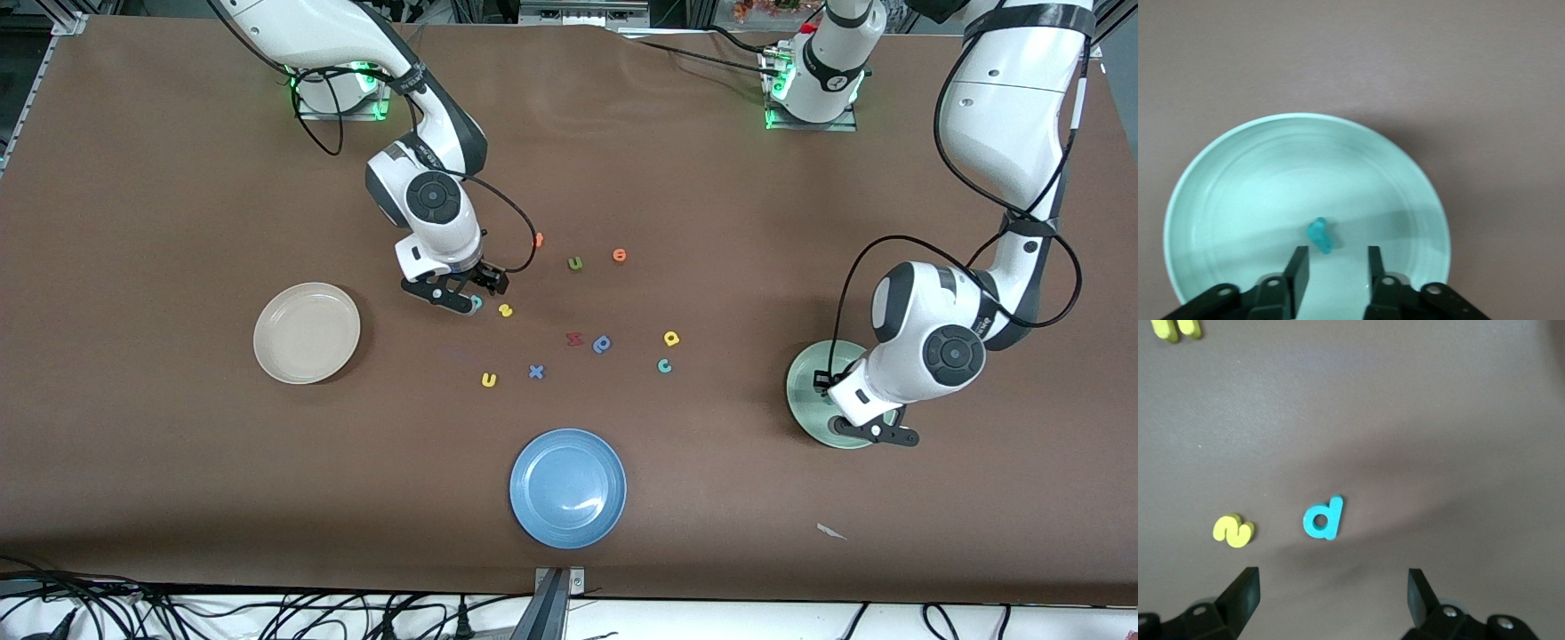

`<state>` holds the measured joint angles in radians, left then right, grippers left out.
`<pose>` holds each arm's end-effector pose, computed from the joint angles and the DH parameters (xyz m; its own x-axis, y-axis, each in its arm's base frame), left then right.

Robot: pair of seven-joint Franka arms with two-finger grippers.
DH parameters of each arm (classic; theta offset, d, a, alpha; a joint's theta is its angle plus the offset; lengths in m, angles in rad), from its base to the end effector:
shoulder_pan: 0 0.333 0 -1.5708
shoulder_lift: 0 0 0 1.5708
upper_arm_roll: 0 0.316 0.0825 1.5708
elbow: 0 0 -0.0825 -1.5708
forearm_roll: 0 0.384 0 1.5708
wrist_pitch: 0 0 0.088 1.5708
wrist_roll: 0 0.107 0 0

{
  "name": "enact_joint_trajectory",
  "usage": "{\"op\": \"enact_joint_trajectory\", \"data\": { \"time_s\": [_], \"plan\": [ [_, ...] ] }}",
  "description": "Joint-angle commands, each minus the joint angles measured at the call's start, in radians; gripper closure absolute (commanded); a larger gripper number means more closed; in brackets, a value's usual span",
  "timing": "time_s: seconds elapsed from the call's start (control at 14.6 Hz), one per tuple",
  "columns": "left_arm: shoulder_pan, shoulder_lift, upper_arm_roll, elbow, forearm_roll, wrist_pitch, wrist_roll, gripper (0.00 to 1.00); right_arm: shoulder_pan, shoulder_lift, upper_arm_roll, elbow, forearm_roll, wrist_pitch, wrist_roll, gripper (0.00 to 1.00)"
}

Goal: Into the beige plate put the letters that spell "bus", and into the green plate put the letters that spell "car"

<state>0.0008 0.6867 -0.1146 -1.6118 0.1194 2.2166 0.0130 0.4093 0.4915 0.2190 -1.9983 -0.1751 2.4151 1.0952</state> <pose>0.6822 -0.0645 0.2198 0.9812 -0.1773 -0.0766 -0.1790 -0.9837 -0.0160 0.4888 0.3508 0.2108 0.9374 -0.3475 -0.0216 -0.3460 -0.9367 0.0541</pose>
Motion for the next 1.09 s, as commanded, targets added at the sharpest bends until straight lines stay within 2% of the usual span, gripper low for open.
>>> {"op": "enact_joint_trajectory", "data": {
  "time_s": [0.0,0.2,0.55,0.75,0.89,1.02],
  "plan": [
    [-0.042,-0.024,-0.017,0.001,0.020,-0.018,-0.033,0.00,0.008,0.041,-0.007,0.049,-0.036,-0.002,0.018,0.02],
    [-0.086,-0.003,-0.092,0.012,0.009,-0.003,-0.166,0.00,0.002,0.064,-0.007,0.053,-0.047,0.050,0.018,0.04],
    [-0.228,0.022,-0.097,0.015,0.011,0.086,-0.281,0.03,-0.010,0.064,-0.012,0.035,-0.050,0.087,0.003,0.04],
    [-0.277,0.051,-0.097,0.010,0.009,0.150,-0.291,0.15,-0.012,0.064,-0.024,0.023,-0.050,0.105,-0.011,0.04],
    [-0.307,0.079,-0.097,0.012,0.012,0.176,-0.292,0.31,-0.013,0.065,-0.026,0.013,-0.050,0.125,-0.012,0.04],
    [-0.308,0.094,-0.096,0.007,0.019,0.189,-0.309,0.36,-0.013,0.070,-0.026,-0.002,-0.050,0.157,-0.011,0.05]
  ]
}}
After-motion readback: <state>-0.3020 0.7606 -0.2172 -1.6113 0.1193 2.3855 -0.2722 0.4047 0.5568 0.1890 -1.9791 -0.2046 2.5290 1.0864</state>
